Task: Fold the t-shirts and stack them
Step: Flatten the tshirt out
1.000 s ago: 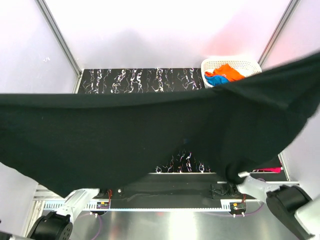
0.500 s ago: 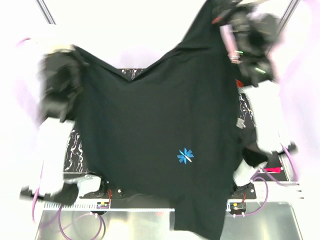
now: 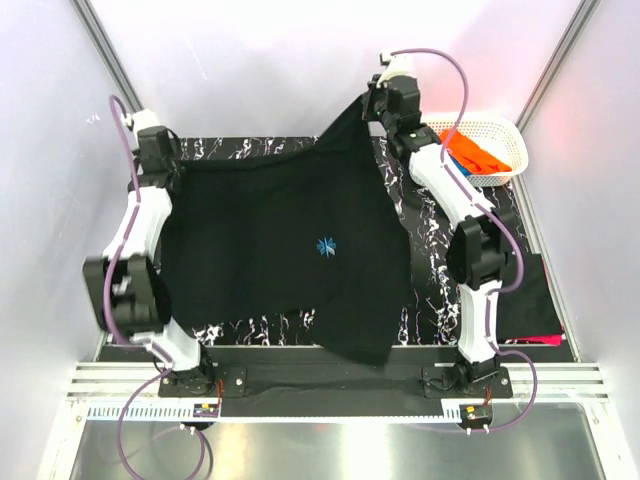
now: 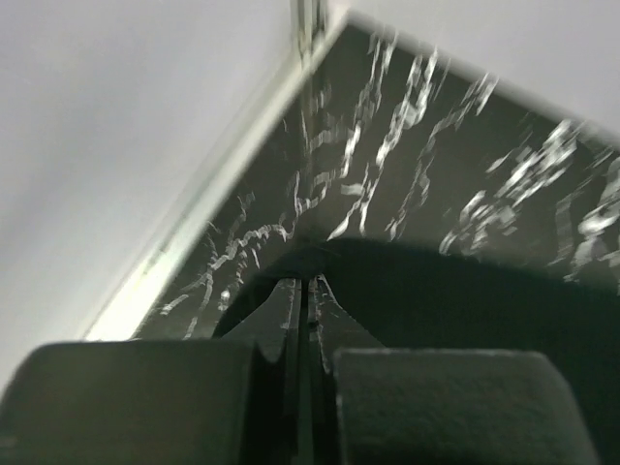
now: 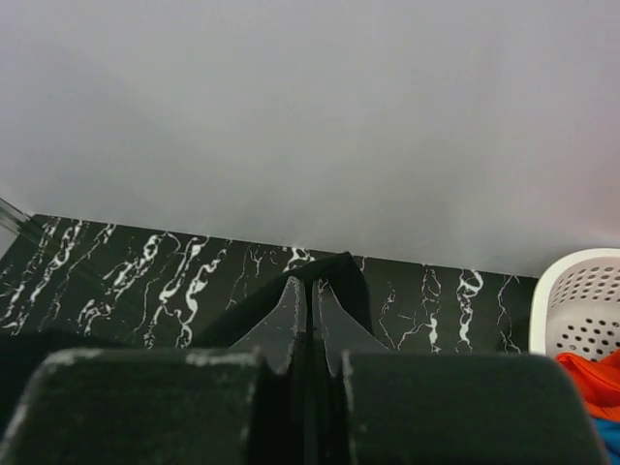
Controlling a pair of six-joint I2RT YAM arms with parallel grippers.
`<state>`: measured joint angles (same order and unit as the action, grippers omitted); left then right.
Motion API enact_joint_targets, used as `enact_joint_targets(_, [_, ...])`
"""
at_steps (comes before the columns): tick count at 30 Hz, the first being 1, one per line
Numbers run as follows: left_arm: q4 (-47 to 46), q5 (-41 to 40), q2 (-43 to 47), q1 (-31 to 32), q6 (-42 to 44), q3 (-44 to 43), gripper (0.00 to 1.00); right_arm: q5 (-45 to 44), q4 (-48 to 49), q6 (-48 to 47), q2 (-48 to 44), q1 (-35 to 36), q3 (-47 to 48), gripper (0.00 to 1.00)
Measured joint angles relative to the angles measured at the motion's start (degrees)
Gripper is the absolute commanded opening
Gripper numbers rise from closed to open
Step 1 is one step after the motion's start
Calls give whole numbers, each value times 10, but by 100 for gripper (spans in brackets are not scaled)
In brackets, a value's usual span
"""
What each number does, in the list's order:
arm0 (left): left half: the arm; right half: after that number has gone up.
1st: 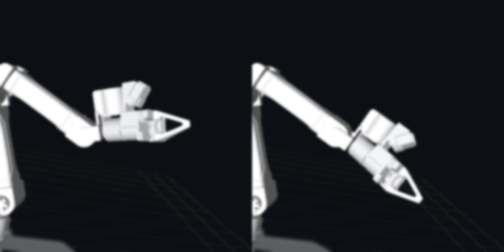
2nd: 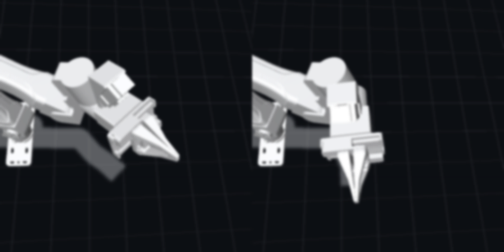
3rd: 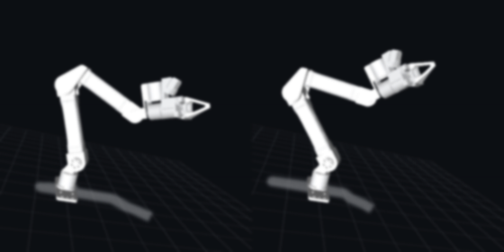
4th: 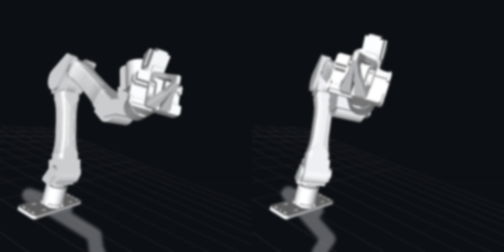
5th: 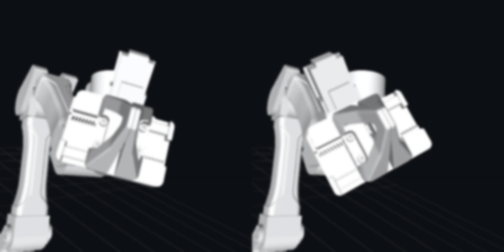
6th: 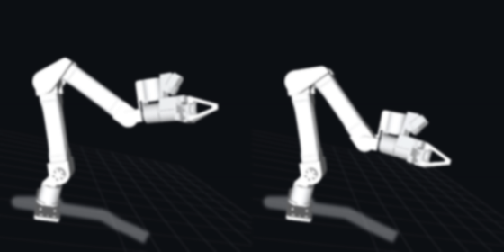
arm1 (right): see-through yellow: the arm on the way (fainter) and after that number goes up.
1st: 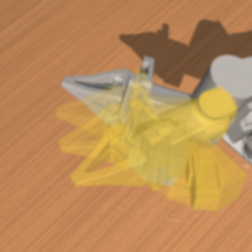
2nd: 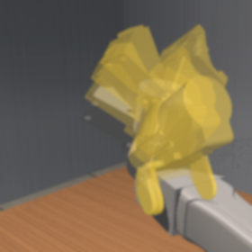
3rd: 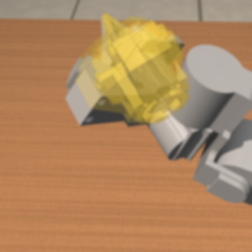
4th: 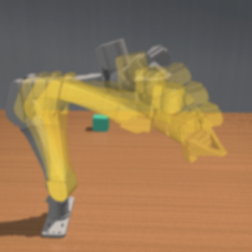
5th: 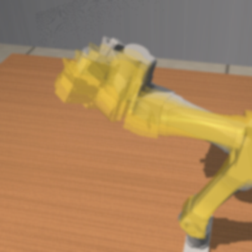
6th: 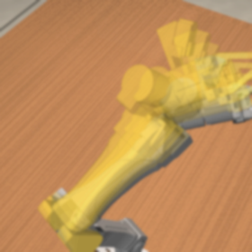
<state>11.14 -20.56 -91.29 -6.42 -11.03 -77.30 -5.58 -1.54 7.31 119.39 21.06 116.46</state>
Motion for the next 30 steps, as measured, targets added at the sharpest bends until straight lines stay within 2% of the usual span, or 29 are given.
enact_joint_targets(5, [-8,56,-134,-29,0,-25,0,0,27,-2,60,-6,16,0])
enact_joint_targets(10, [2,99,-204,-48,-12,-73,0,3,29,2,99,-16,25,0])
enact_joint_targets(17, [-2,137,-215,-57,-30,-114,0,7,21,21,95,-17,14,0])
enact_joint_targets(30, [76,154,-215,-84,-3,-131,0,38,-9,92,-47,-17,-172,0])
